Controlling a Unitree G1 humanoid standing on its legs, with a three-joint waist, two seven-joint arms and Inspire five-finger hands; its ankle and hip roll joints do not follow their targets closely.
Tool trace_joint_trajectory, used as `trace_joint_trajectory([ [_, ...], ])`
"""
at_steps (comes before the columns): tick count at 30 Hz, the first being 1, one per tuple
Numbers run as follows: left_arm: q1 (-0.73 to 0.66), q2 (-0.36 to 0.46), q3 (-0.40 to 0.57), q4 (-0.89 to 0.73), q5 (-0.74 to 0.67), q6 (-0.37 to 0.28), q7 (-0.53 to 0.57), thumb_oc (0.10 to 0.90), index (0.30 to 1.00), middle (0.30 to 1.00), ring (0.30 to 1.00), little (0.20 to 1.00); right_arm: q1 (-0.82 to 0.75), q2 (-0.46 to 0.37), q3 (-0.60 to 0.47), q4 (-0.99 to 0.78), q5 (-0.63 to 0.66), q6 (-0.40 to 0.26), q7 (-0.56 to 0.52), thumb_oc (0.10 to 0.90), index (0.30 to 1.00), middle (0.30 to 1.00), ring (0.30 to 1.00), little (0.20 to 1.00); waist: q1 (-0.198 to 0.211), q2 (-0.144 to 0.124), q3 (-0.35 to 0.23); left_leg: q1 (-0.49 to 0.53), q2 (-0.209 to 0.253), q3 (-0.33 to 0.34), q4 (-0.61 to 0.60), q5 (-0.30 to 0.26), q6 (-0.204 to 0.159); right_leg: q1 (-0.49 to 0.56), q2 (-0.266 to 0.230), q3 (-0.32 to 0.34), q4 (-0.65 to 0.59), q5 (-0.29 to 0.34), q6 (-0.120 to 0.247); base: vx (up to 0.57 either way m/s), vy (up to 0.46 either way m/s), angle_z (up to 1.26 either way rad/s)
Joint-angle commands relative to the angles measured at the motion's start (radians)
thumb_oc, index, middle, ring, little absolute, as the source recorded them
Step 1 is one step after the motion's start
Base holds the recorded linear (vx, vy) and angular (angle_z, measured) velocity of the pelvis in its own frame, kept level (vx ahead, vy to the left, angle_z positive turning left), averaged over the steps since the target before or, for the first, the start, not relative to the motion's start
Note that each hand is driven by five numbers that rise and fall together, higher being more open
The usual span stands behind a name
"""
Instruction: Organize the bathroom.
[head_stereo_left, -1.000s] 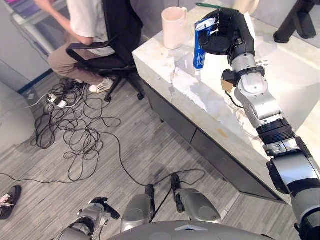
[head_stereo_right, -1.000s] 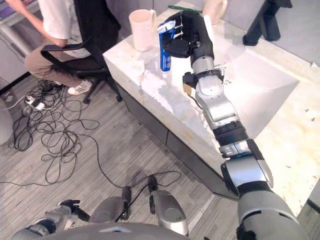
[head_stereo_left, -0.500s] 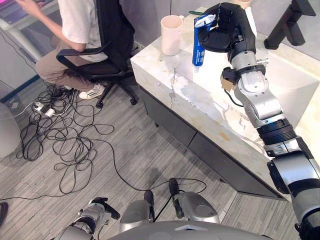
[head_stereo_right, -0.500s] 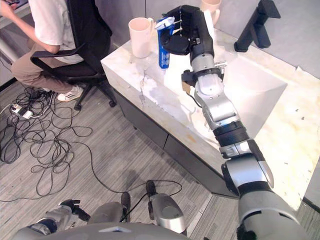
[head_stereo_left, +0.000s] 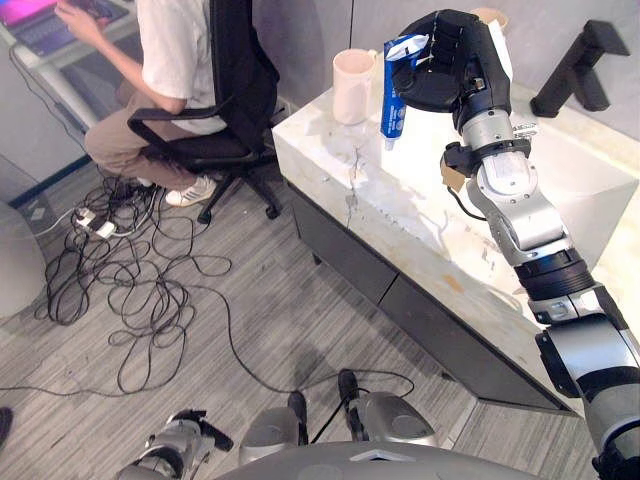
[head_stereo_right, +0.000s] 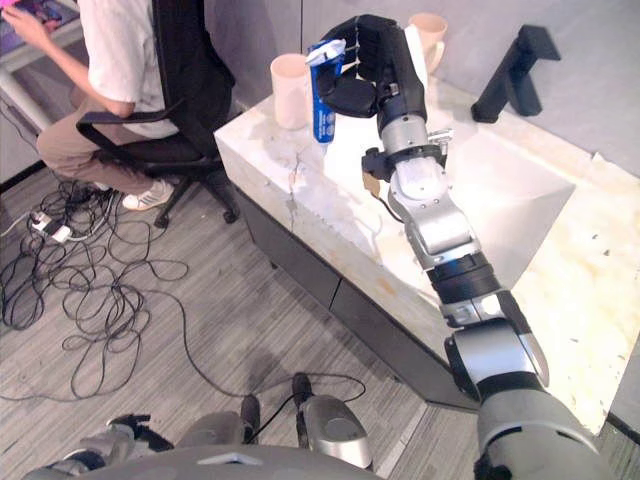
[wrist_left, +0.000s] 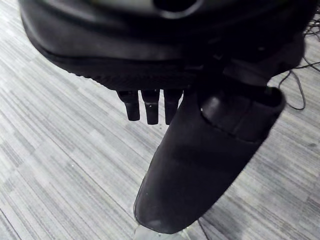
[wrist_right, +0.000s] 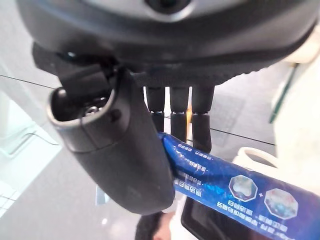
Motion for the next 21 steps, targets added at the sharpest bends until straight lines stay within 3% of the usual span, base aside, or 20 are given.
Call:
trace_joint_trajectory([
  [1,0.043,0.076,-0.038,0.059,0.041,0.007,0.019,0.800,0.900,0.900,0.900,0.900,-0.123,-0.019,-0.106,-0.093,-0.028,-0.115,-0.030,0.400,0.300,0.300,0.300,0.300,0.024,-0.054,-0.110,-0.065,0.036,-0.005,0.143,-0.003,0.031,-0.016,-0.097,0.029,0.040,0.002,0.098,0.01,-0.033,0.09],
  [2,0.043,0.076,-0.038,0.059,0.041,0.007,0.019,0.800,0.900,0.900,0.900,0.900,-0.123,-0.019,-0.106,-0.093,-0.028,-0.115,-0.030,0.400,0.300,0.300,0.300,0.300,0.024,-0.054,-0.110,-0.065,0.036,-0.005,0.143,-0.003,0.031,-0.016,-0.097,0.029,0.040,0.002,0.098,0.02,-0.088,0.11],
  [3,0.050,0.069,-0.020,0.070,0.059,-0.013,0.007,0.800,0.900,0.900,0.900,0.900,-0.136,0.013,-0.084,-0.085,-0.029,-0.104,-0.047,0.400,0.300,0.300,0.300,0.300,0.026,-0.058,-0.109,-0.086,0.061,-0.005,0.242,0.049,0.008,-0.001,-0.089,0.022,0.035,-0.008,0.073,-0.04,-0.087,0.06],
  [4,0.043,0.064,-0.030,0.060,0.037,-0.016,0.003,0.800,0.900,0.900,0.900,0.900,-0.139,0.021,-0.080,-0.074,-0.037,-0.113,-0.047,0.400,0.300,0.300,0.300,0.300,0.037,-0.067,-0.090,-0.185,0.065,-0.036,0.422,0.132,-0.003,0.005,-0.088,0.018,0.037,0.003,0.051,-0.04,-0.087,0.06],
  [7,0.034,0.058,-0.032,0.051,0.037,-0.003,0.002,0.800,0.900,0.900,0.900,0.900,-0.130,0.032,-0.079,-0.064,-0.056,-0.125,-0.044,0.400,0.300,0.300,0.300,0.300,0.041,-0.069,-0.079,-0.263,0.075,-0.068,0.476,0.162,0.001,0.011,-0.082,0.008,0.035,0.011,0.042,-0.02,-0.008,0.05],
  [8,0.030,0.053,-0.035,0.045,0.066,0.009,-0.006,0.800,0.900,0.900,0.900,0.900,-0.138,0.063,-0.060,-0.027,-0.090,-0.144,-0.060,0.400,0.300,0.300,0.300,0.300,0.032,-0.069,-0.078,-0.212,0.147,-0.044,0.283,0.162,0.011,0.025,-0.070,-0.001,0.035,-0.008,0.045,0.13,0.085,0.01],
  [9,0.020,0.051,-0.057,0.038,0.055,0.020,-0.003,0.800,0.900,0.900,0.900,0.900,-0.151,0.086,-0.041,-0.006,-0.112,-0.152,-0.087,0.400,0.300,0.300,0.300,0.300,0.031,-0.061,-0.077,-0.179,0.171,-0.052,0.145,0.199,0.005,0.030,-0.061,0.009,0.040,-0.026,0.047,0.13,0.085,0.01],
  [11,0.010,0.045,-0.082,0.035,0.041,0.020,0.004,0.800,0.900,0.900,0.900,0.900,-0.163,0.087,-0.030,0.011,-0.112,-0.163,-0.108,0.400,0.300,0.300,0.300,0.300,0.037,-0.050,-0.071,-0.182,0.168,-0.058,0.073,0.206,0.000,0.032,-0.061,0.012,0.056,-0.050,0.053,0.04,0.101,0.00],
  [12,0.010,0.045,-0.082,0.035,0.041,0.020,0.004,0.800,0.900,0.900,0.900,0.900,-0.163,0.087,-0.030,0.011,-0.112,-0.163,-0.108,0.400,0.300,0.300,0.300,0.300,0.037,-0.050,-0.071,-0.182,0.168,-0.058,0.073,0.206,0.000,0.032,-0.061,0.012,0.056,-0.050,0.053,0.00,0.176,0.18],
  [13,-0.004,0.041,-0.102,0.024,0.026,0.025,0.005,0.800,0.900,0.900,0.900,0.900,-0.188,0.061,-0.037,0.013,-0.105,-0.143,-0.105,0.400,0.300,0.300,0.300,0.300,0.036,-0.034,-0.070,-0.161,0.168,-0.040,0.031,0.165,-0.007,0.003,-0.086,-0.028,0.090,-0.073,0.062,-0.01,0.186,0.28],
  [15,-0.003,0.036,-0.122,0.018,0.003,0.013,0.018,0.800,0.900,0.900,0.900,0.900,-0.189,0.019,-0.051,0.012,-0.055,-0.154,-0.087,0.400,0.300,0.300,0.300,0.300,0.033,-0.016,-0.055,-0.174,0.154,-0.044,0.035,0.186,-0.037,-0.010,-0.105,-0.032,0.089,-0.069,0.072,-0.03,0.222,0.15],
  [17,-0.003,0.039,-0.120,0.022,-0.018,-0.005,0.026,0.800,0.900,0.900,0.900,0.900,-0.189,0.000,-0.053,0.016,-0.047,-0.177,-0.080,0.400,0.300,0.300,0.300,0.300,0.031,-0.009,-0.044,-0.172,0.145,-0.048,0.021,0.175,-0.035,-0.022,-0.114,-0.026,0.094,-0.067,0.075,-0.04,0.133,0.06],
  [21,-0.005,0.049,-0.109,0.038,-0.027,-0.016,0.022,0.800,0.900,0.900,0.900,0.900,-0.202,-0.021,-0.062,-0.003,-0.039,-0.149,-0.069,0.400,0.300,0.300,0.300,0.300,0.031,0.004,-0.029,-0.168,0.138,-0.055,0.022,0.167,-0.042,-0.037,-0.126,-0.026,0.114,-0.076,0.076,0.01,0.089,-0.08],
])
